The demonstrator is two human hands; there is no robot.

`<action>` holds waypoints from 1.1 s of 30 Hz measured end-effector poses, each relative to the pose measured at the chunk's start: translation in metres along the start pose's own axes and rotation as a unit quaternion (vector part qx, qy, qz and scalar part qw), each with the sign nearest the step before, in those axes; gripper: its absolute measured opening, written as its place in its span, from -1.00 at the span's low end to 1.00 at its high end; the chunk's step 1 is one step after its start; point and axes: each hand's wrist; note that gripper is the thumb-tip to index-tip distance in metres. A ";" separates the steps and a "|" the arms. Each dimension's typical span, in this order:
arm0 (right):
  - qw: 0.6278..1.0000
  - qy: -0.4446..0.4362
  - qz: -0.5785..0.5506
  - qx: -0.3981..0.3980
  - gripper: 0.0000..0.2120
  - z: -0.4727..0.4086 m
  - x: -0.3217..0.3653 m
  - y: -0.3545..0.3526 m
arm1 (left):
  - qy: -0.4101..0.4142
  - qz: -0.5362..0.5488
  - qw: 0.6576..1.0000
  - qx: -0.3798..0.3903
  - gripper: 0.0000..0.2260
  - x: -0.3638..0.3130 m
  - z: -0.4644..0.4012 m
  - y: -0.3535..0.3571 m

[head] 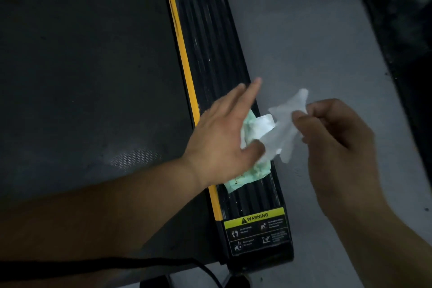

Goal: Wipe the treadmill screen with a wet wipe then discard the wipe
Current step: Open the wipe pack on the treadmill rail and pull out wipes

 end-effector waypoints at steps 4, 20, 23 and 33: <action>0.996 -0.004 -0.043 0.077 -0.76 -0.012 0.009 0.005 | 0.069 -0.030 0.996 -0.037 -0.58 -0.010 -0.008 0.003; 0.982 0.114 0.144 0.040 -0.90 -0.016 -0.058 0.053 | -0.125 0.075 0.971 -0.189 -0.94 0.020 -0.013 -0.019; 0.956 -0.097 0.268 0.066 -0.79 0.007 -0.054 0.062 | -0.141 0.089 0.961 -0.221 -0.95 0.022 -0.011 -0.026; 0.804 -0.240 0.528 0.134 -0.61 0.029 -0.080 0.101 | -0.182 0.155 0.935 -0.263 -0.93 0.020 -0.004 -0.042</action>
Point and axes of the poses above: each hand's wrist, its own z-axis away from the middle knuckle, its own y-axis out of the palm, x = y × z, and after that the axes turned 15 degrees about z, right-handed
